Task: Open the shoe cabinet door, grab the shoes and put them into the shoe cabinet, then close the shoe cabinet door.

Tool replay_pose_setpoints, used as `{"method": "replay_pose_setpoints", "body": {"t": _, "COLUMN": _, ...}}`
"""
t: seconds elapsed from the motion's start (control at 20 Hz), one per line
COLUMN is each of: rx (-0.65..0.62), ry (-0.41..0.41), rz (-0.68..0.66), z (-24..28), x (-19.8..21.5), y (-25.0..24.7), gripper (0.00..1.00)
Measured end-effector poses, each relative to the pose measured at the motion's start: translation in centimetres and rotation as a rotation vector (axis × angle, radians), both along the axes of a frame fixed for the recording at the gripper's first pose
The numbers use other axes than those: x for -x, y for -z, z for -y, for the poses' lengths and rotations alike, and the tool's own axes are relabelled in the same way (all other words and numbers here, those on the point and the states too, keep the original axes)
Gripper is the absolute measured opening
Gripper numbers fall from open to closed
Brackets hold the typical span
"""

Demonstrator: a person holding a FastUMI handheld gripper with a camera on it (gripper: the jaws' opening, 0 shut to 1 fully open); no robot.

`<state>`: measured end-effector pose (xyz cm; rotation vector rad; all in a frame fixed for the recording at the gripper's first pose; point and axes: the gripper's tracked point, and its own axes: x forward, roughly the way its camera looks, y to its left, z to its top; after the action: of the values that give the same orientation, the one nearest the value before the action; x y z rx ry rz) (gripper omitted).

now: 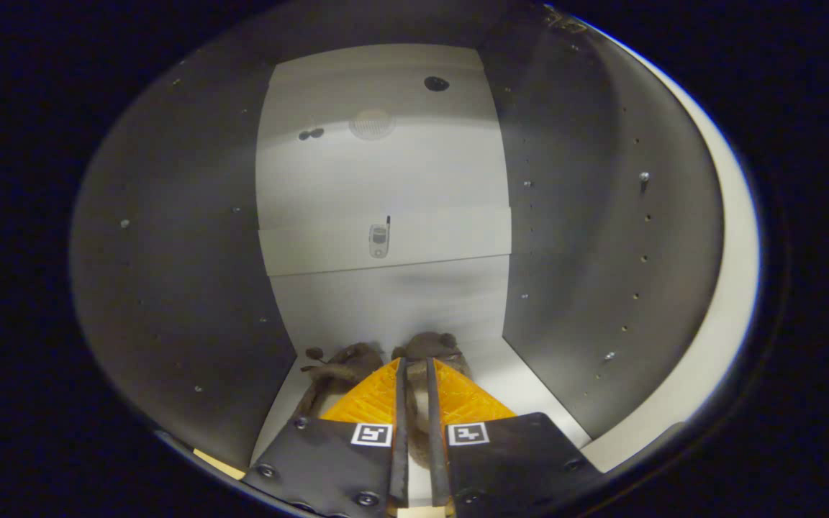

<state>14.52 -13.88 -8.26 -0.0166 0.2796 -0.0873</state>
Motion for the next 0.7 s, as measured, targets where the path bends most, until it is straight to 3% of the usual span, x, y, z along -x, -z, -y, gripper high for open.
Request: {"method": "replay_pose_setpoints", "body": {"t": 0.7, "rx": 0.053, "ry": 0.037, "rz": 0.147, "z": -1.3, "x": 14.7, "y": -6.8, "gripper": 0.14}}
